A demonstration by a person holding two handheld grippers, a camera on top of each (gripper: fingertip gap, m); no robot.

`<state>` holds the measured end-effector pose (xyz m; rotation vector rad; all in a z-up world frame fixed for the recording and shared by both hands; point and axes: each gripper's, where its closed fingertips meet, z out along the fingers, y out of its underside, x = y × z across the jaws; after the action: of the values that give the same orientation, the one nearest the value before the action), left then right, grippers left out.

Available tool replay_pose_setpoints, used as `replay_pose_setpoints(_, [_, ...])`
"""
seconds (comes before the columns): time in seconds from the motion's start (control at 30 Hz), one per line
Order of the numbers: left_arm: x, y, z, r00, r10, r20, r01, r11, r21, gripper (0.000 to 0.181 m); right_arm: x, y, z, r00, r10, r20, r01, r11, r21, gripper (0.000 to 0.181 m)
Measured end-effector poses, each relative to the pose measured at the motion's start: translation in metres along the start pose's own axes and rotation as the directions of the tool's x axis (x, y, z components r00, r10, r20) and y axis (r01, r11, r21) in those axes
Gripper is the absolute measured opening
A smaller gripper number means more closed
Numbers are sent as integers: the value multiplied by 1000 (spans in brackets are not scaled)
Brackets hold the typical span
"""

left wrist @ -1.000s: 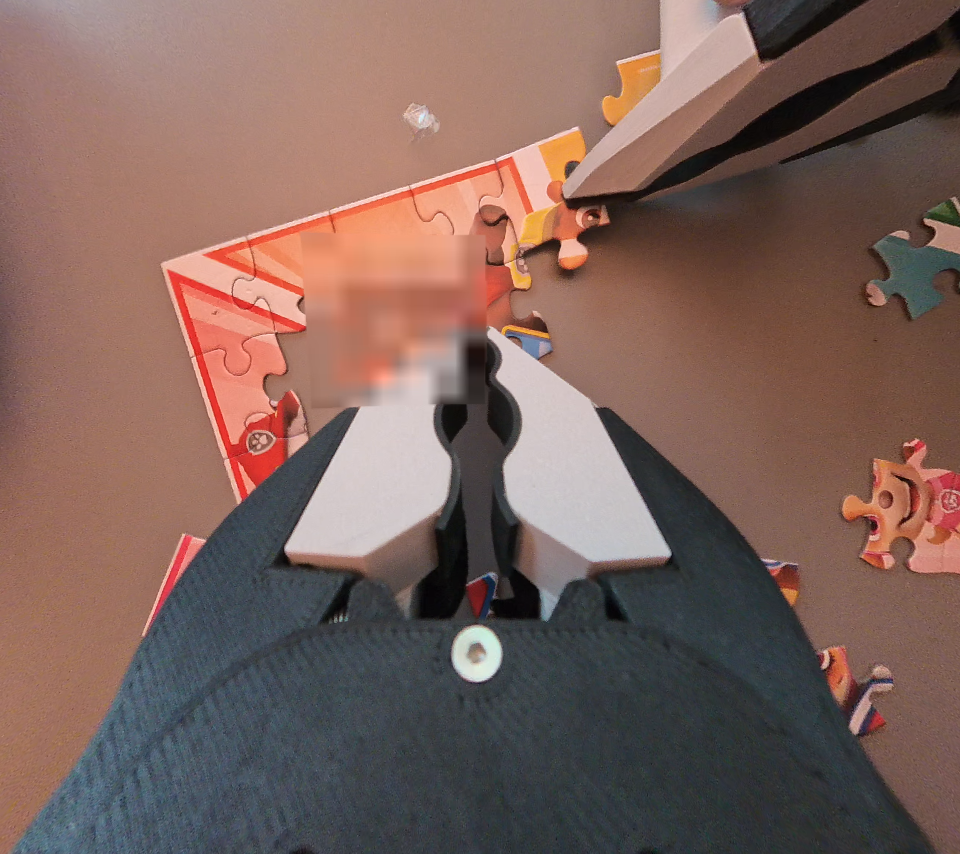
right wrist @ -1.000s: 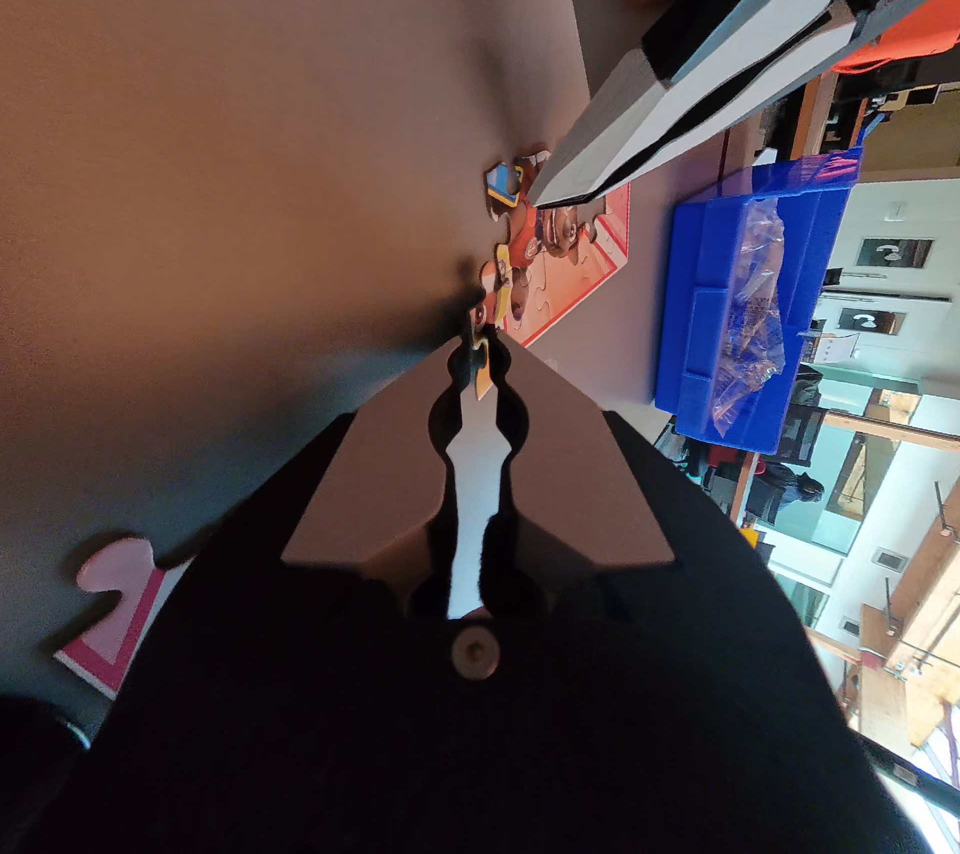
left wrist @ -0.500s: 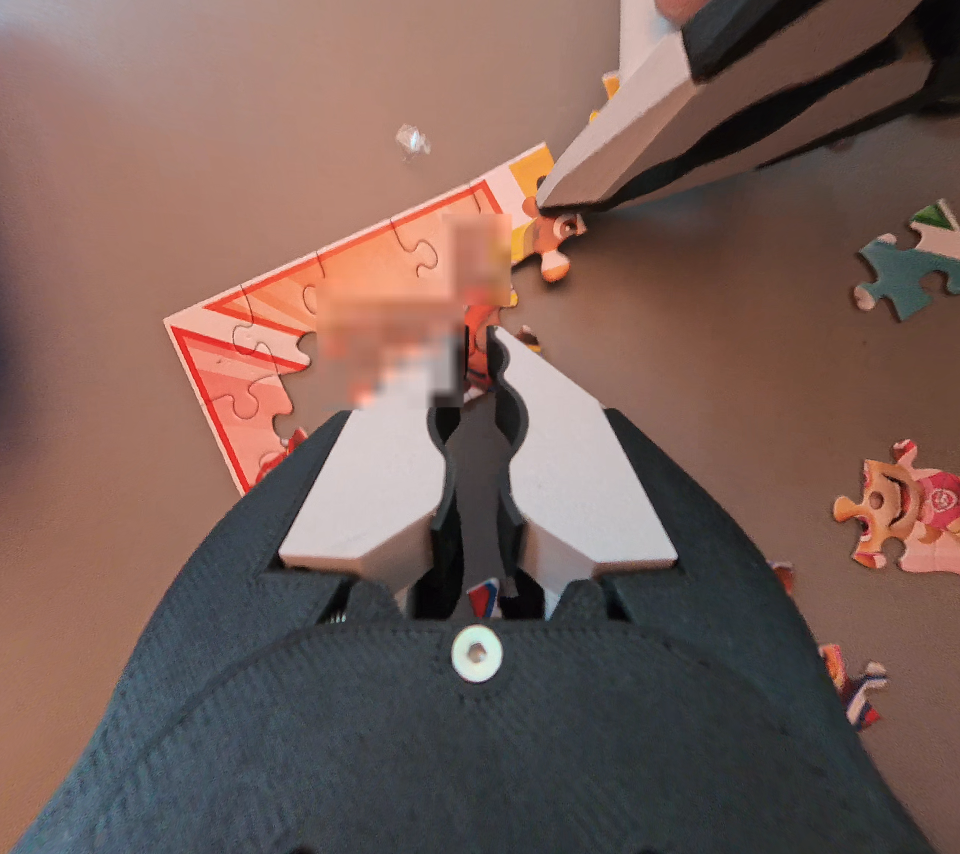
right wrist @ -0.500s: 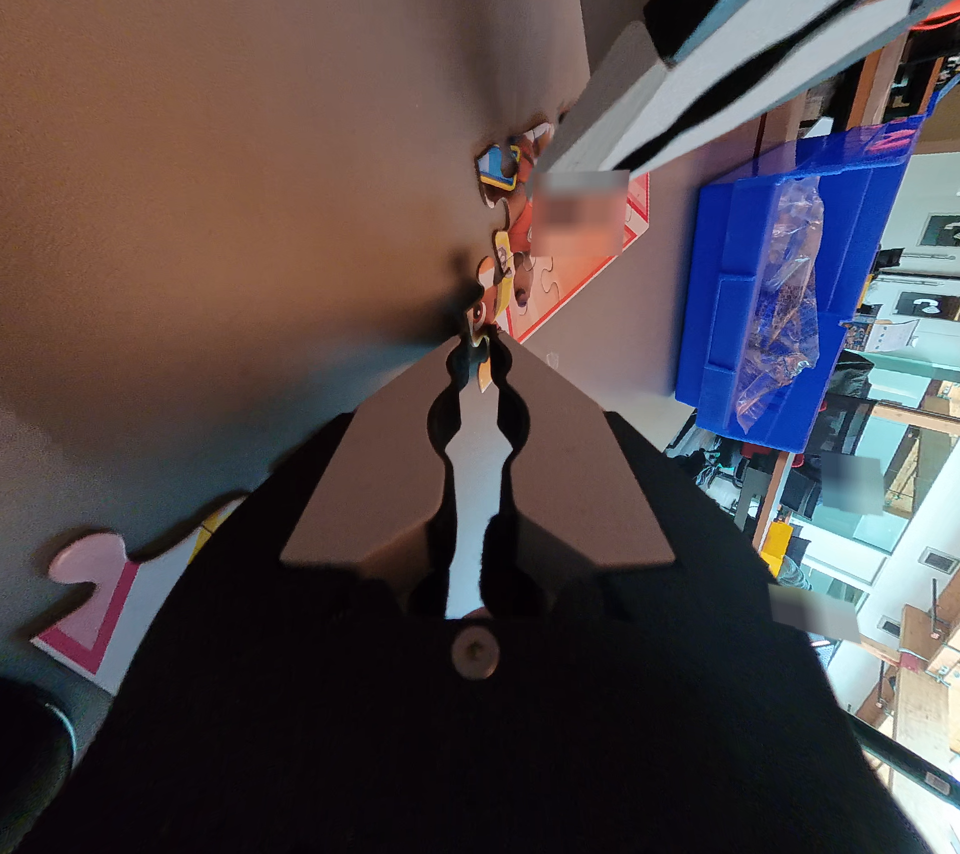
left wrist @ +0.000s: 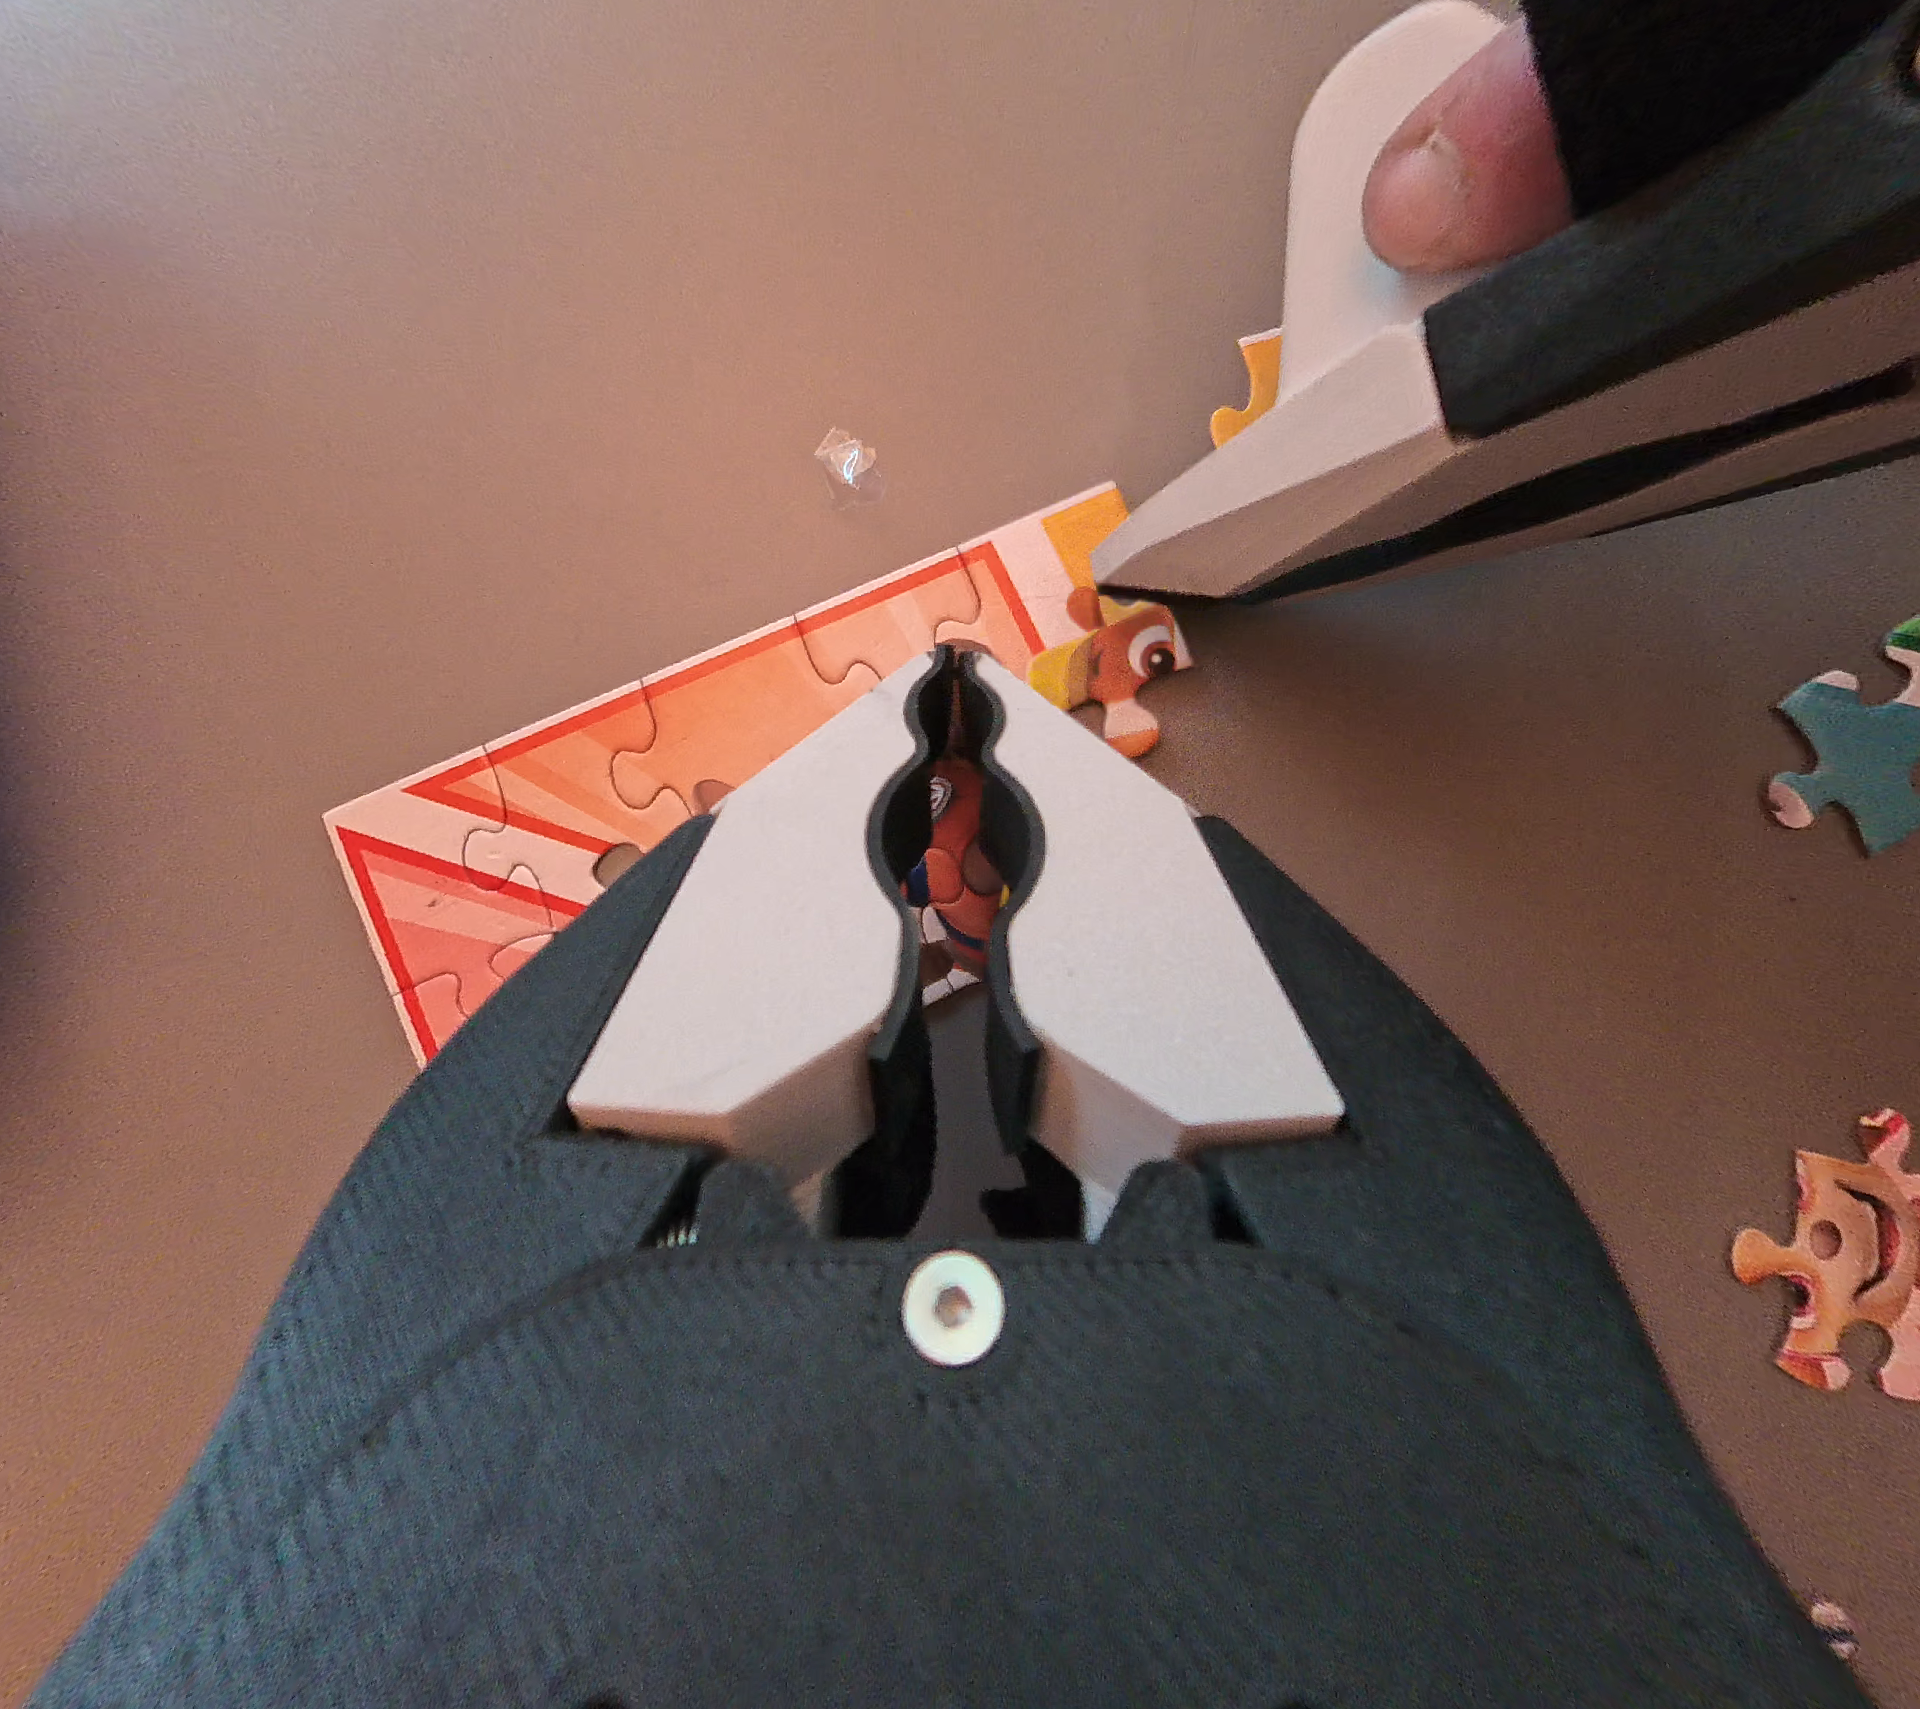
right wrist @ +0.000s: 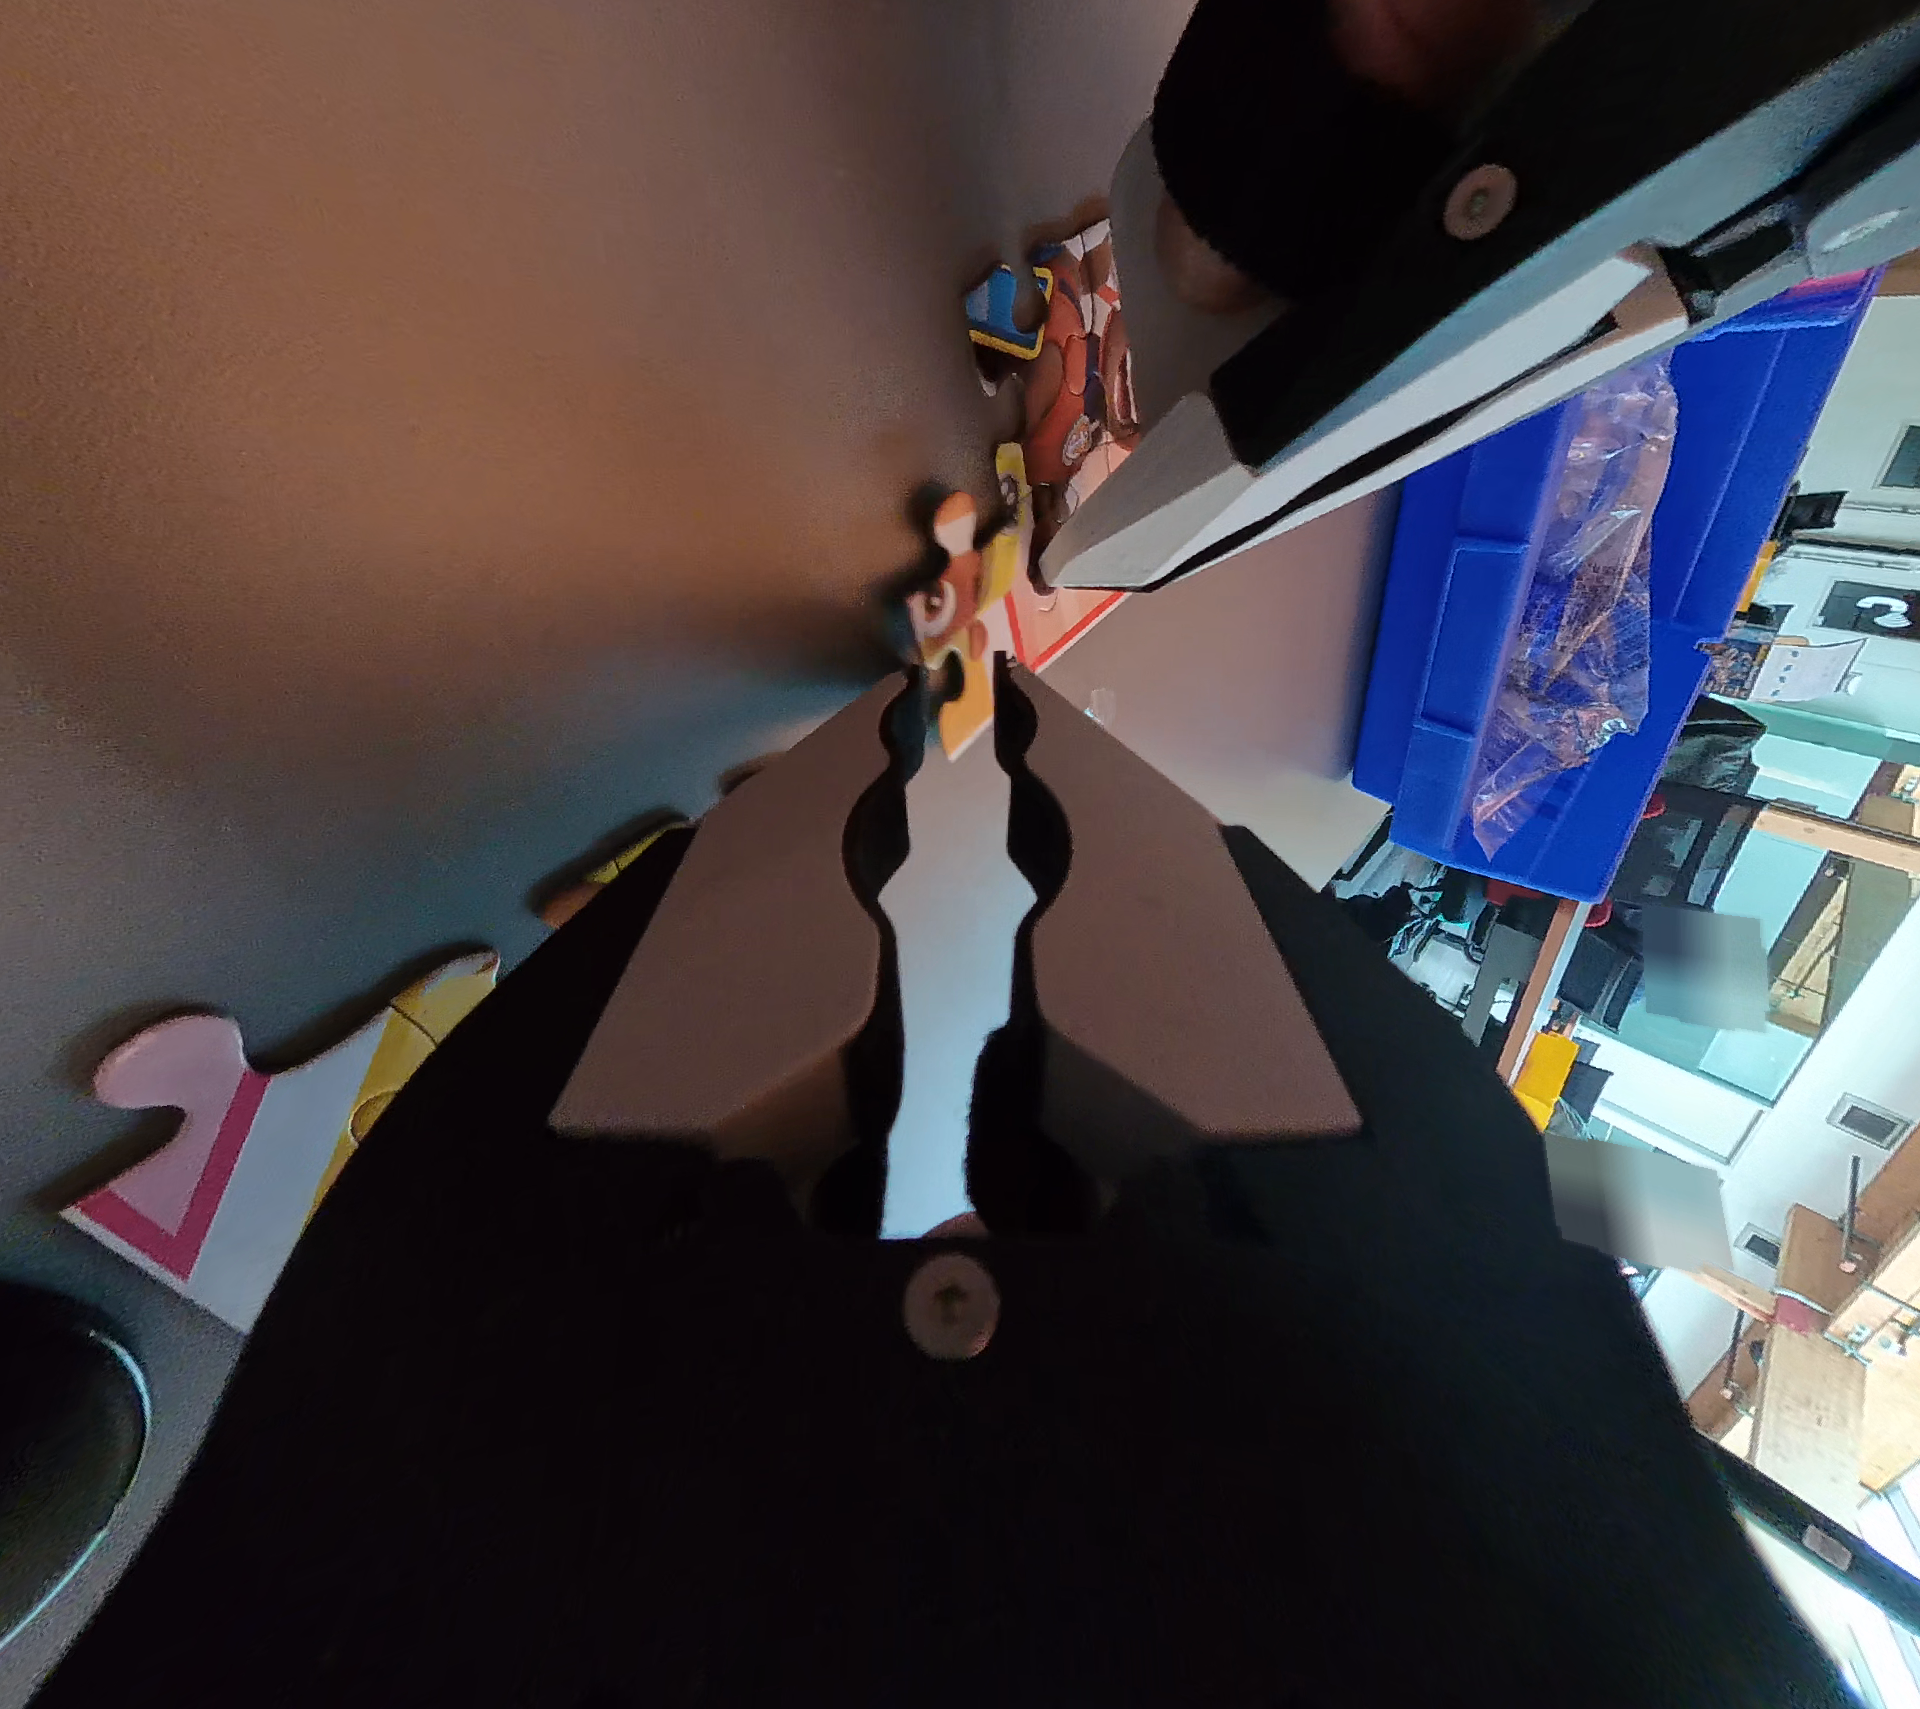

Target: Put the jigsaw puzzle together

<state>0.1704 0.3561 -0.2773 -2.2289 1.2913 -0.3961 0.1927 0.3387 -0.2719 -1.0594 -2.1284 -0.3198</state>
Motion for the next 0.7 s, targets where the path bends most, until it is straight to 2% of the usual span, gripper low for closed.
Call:
replay_pose_setpoints(0.13, [0,0,0,1000,-2,3,2,1000,1,0,-2,1,-7,998,43,54,-43,999,0,21])
replay_pose_setpoints(0.23, [0,0,0,1000,-3,2,3,1000,1,0,-1,-3,-12,971,209,115,-215,976,38,16])
replay_pose_setpoints(0.27, [0,0,0,1000,-3,2,3,1000,0,0,3,-2,-12,956,268,117,-275,961,42,8])
replay_pose_setpoints(0.37, [1,0,0,1000,-2,0,2,1000,-3,2,7,9,-4,901,413,133,-415,910,-18,1])
replay_pose_setpoints(0.47, [1,0,0,1000,0,2,0,1000,-5,3,2,13,7,879,452,151,-450,892,-51,0])
replay_pose_setpoints(0.57, [1,0,0,1000,-4,3,4,1000,0,2,8,17,3,857,495,141,-487,869,-90,0])
replay_pose_setpoints(0.7, [3,0,0,1000,5,12,-5,1000,-4,5,5,19,-19,755,632,172,-626,774,-97,15])
